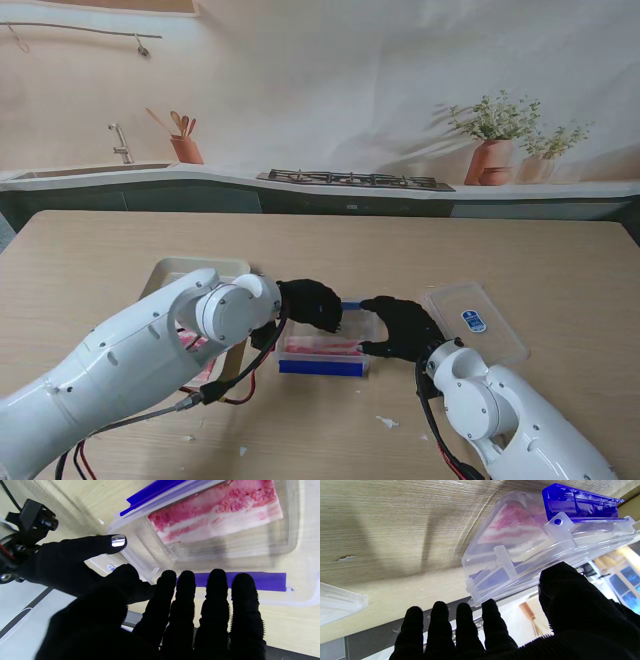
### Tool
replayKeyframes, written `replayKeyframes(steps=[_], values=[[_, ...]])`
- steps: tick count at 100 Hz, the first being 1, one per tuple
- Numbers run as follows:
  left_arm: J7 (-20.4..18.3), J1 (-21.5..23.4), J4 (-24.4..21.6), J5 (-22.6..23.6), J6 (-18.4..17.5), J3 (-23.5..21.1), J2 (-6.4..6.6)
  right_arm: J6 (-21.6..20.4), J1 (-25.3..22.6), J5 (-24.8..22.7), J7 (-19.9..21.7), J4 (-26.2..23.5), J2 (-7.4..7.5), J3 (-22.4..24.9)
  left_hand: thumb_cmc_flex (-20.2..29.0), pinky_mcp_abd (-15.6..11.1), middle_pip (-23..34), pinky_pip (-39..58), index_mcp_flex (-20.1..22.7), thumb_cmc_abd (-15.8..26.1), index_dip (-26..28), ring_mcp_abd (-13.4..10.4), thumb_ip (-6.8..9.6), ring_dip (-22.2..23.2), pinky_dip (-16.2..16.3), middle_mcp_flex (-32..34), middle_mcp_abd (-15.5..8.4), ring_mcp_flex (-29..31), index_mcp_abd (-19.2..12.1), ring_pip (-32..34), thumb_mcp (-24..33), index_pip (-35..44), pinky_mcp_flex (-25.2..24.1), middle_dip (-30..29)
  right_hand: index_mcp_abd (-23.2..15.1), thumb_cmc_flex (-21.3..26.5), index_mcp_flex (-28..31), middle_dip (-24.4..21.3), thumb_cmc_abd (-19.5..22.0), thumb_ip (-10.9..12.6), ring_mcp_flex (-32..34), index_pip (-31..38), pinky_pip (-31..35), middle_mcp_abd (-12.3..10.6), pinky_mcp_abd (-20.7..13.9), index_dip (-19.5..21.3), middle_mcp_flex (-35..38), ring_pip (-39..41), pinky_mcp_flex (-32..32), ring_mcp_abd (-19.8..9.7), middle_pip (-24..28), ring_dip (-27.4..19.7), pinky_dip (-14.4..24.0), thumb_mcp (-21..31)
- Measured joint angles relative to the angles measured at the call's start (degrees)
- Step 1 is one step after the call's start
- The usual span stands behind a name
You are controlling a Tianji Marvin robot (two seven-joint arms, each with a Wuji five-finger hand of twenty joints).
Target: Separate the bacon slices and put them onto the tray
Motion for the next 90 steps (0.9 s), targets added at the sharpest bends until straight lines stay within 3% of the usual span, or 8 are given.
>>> replayKeyframes(steps=[15,43,90], values=[[1.41,-0.49,2.09,0.01,0.02,1.91,-0.92,0.03,0.0,0.0,0.1,-0.02,0.0,-0.01,-0.09,0.0,-0.36,-0.82,0.0,0.64,-0.57,0.03,0.0,-0.62,-0.28,-2.63,0.03,-2.79,0.33,-0.52,-0.04,-1.4,-1.43,-0.07,0.0,0.0,0.0,0.0,0.0,0.0,0.0,0.0,0.0,0.0,0.0,0.0,0.0,0.0,0.01,0.0,0.0,0.0,0.0,0.0],[3.57,-2.06,5.81,-1.52,0.83,4.97,-2.73,0.09,0.01,0.0,0.12,-0.05,0.01,-0.05,-0.07,-1.77,-1.24,-3.01,-4.67,2.17,-1.98,-0.3,0.0,-1.46,-0.9,-8.97,0.03,-10.8,1.53,-2.21,-2.54,-4.27,-8.95,-0.77,0.0,0.0,0.0,0.0,0.0,0.0,0.0,0.0,0.0,0.0,0.0,0.0,0.0,0.0,0.01,0.0,0.0,0.0,0.01,0.0],[4.79,-3.73,10.46,-5.25,2.83,8.09,-5.25,0.1,-0.09,-0.02,0.2,-0.18,0.02,0.01,0.06,-1.79,-3.48,-5.75,-6.32,3.35,-3.2,-0.3,0.0,-4.12,-2.21,-11.33,1.39,-14.3,2.77,-4.27,-4.64,-6.83,-11.18,-2.13,0.0,0.0,0.0,0.0,0.0,0.0,0.0,0.0,0.0,0.0,0.0,0.0,0.0,0.0,0.01,0.0,0.0,0.0,0.01,0.0]])
